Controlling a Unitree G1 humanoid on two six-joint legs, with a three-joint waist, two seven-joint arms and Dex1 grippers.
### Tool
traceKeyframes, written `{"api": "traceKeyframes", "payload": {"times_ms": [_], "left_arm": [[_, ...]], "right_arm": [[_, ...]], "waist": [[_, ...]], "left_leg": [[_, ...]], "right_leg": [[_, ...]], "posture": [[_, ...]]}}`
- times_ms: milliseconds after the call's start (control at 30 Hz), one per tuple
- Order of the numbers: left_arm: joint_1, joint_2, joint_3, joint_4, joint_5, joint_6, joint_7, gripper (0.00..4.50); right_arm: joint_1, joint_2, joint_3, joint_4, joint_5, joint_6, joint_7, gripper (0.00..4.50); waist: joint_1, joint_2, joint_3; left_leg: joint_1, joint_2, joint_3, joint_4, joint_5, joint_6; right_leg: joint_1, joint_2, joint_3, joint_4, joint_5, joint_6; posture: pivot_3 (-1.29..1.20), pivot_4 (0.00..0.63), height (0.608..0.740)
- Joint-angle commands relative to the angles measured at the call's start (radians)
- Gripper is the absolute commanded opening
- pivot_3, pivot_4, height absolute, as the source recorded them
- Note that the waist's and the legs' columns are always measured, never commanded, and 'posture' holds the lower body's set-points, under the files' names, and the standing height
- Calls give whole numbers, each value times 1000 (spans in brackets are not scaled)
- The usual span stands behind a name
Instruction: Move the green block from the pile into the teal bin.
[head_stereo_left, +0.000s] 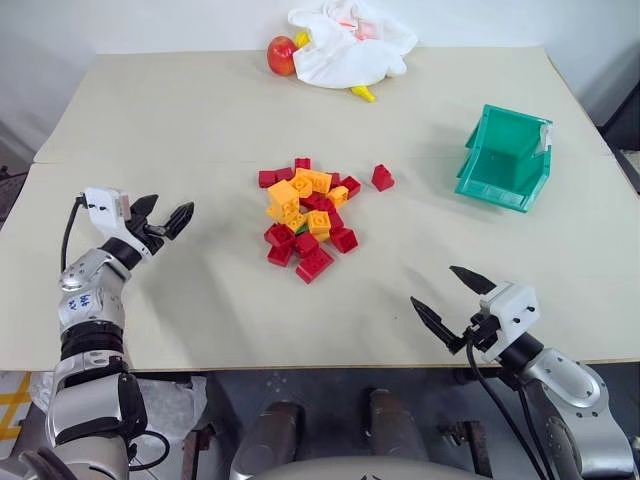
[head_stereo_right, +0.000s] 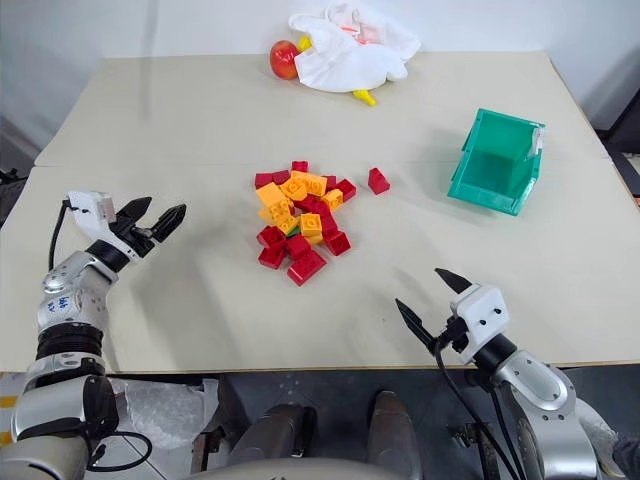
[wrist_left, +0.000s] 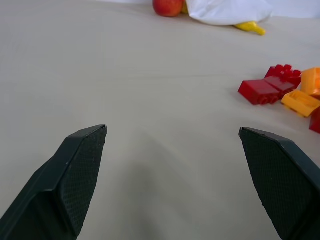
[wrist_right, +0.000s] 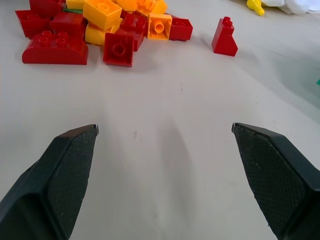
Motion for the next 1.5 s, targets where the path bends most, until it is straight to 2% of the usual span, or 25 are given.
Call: {"api": "traceKeyframes", "payload": {"times_ms": [33, 433, 767, 867, 900, 933, 1100, 1300, 1333, 1500], "left_arm": [[3, 7, 0, -50, -1, -43, -19, 4500], [-6, 19, -25, -111, 5, -41, -70, 4500], [-19, 51, -53, -75, 15, -160, -204, 4500], [-3, 53, -66, -97, -11, -186, -315, 4500], [-1, 54, -68, -98, -16, -197, -344, 4500], [-1, 54, -67, -95, -18, -205, -361, 4500], [-19, 46, -37, -62, -90, -268, -521, 4500], [2, 73, -44, -45, -150, -252, -765, 4500], [7, 77, -45, -46, -157, -240, -797, 4500], [46, 119, -93, -60, -180, -217, -910, 4500]], "right_arm": [[-9, -8, -11, -39, 10, 1, -1, 4491], [-72, -37, -10, -92, 22, 65, 2, 4491], [-218, -125, 65, -165, 29, 233, 33, 4491], [-268, -202, 125, -200, 6, 317, 74, 4491], [-285, -225, 143, -209, 1, 350, 80, 4122], [-297, -239, 153, -214, 0, 373, 80, 3935], [-390, -237, 176, -238, 52, 500, 72, 2272], [-658, -134, 347, -186, 58, 700, 22, 227], [-698, -112, 368, -166, 52, 722, 13, 8], [-916, 57, 495, 24, -25, 773, -67, 8]], "waist": [[0, 0, 0], [0, 0, 0], [1, 0, 0], [1, 0, 0], [1, 0, 0], [1, 0, 0], [-2, 0, 0], [-17, 0, 0], [-22, 0, 0], [-33, -1, 0]], "left_leg": [[0, 0, 0, 0, 0, 0], [0, 0, 0, 2, 0, 0], [-1, 0, 0, 2, -1, 1], [-1, 0, 0, 2, -1, 2], [-1, 0, 0, 3, -2, 2], [-2, 0, 0, 3, -2, 2], [-3, 0, 0, 3, -2, 2], [-3, 2, 1, 4, -2, 2], [-3, 2, 1, 4, -2, 2], [-4, 2, 1, 4, -3, 2]], "right_leg": [[0, 0, 0, 0, 0, 0], [0, 0, 0, 0, 1, 0], [0, 0, 0, -1, 1, 0], [0, 0, 0, -2, 1, 0], [0, 0, 0, -2, 1, 0], [0, 0, 0, -3, 1, 1], [0, 0, -1, -3, 2, 1], [0, 0, -1, -4, 3, -1], [0, 1, -1, -4, 3, -1], [-2, 0, -1, 0, 4, -1]], "posture": [[0, 150, 740], [0, 150, 740], [0, 150, 740], [0, 150, 740], [0, 150, 740], [0, 150, 740], [0, 150, 740], [0, 150, 740], [0, 150, 740], [0, 150, 740]]}}
